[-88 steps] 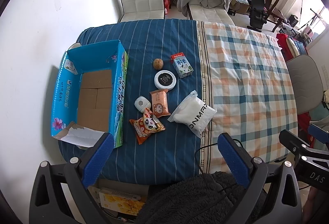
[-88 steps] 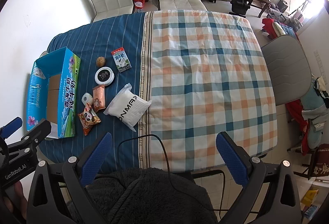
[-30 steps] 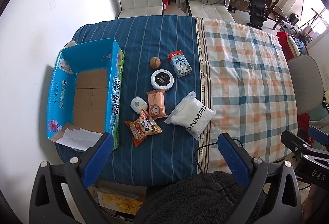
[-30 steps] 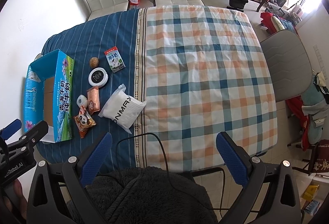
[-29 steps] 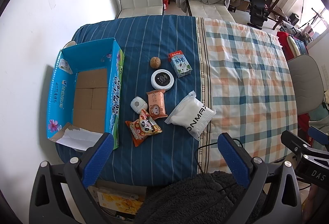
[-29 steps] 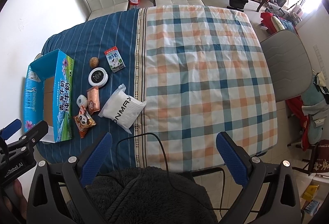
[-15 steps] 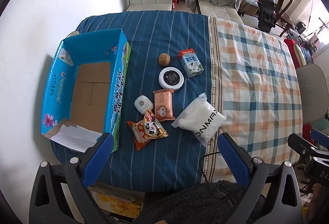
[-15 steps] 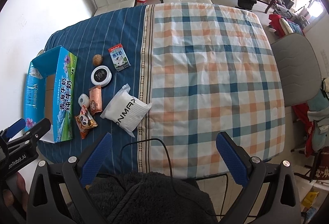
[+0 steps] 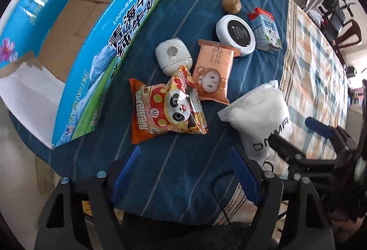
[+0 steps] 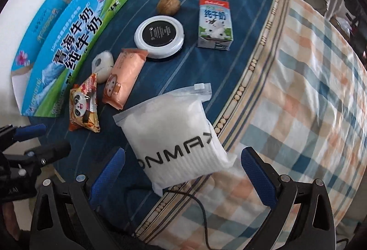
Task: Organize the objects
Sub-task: 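Grasp the orange panda snack bag with the left tool while the right tool grasps the white ONMAX bag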
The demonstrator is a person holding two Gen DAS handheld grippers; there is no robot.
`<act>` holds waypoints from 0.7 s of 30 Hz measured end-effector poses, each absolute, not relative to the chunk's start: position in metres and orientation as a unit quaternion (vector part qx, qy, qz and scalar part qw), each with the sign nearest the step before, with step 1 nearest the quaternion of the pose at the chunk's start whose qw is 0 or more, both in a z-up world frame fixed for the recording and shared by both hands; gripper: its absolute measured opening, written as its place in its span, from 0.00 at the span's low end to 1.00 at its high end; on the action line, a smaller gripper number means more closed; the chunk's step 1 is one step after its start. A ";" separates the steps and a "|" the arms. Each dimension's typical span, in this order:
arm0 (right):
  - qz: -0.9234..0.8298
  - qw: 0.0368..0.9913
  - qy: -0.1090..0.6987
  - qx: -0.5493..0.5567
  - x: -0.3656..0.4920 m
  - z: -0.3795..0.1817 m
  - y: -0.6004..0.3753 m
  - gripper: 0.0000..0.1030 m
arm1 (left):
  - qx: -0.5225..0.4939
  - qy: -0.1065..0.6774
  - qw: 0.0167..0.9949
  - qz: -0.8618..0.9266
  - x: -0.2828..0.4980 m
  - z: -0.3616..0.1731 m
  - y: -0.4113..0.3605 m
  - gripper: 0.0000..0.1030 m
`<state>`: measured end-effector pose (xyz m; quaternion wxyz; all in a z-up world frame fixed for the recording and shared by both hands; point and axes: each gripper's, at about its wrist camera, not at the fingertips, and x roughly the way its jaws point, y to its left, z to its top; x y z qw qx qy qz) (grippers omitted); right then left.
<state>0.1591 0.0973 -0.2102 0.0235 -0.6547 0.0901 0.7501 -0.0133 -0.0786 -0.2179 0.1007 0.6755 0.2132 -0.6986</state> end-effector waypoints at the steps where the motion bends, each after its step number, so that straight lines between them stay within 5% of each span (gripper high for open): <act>1: 0.746 0.018 0.081 -0.661 0.156 -0.219 0.095 1.00 | 0.674 0.221 0.111 -0.696 -0.015 -0.224 -0.083 0.76; 12: 0.723 -0.018 0.118 -0.681 0.141 -0.262 0.093 1.00 | 0.664 0.344 0.181 -0.639 -0.024 -0.286 -0.127 0.75; 18: 0.721 -0.011 0.101 -0.686 0.134 -0.282 0.078 0.99 | 0.650 0.314 0.182 -0.667 -0.028 -0.273 -0.115 0.58; 21: 0.725 -0.001 0.085 -0.684 0.132 -0.285 0.069 0.88 | 0.651 0.304 0.175 -0.674 -0.027 -0.263 -0.109 0.53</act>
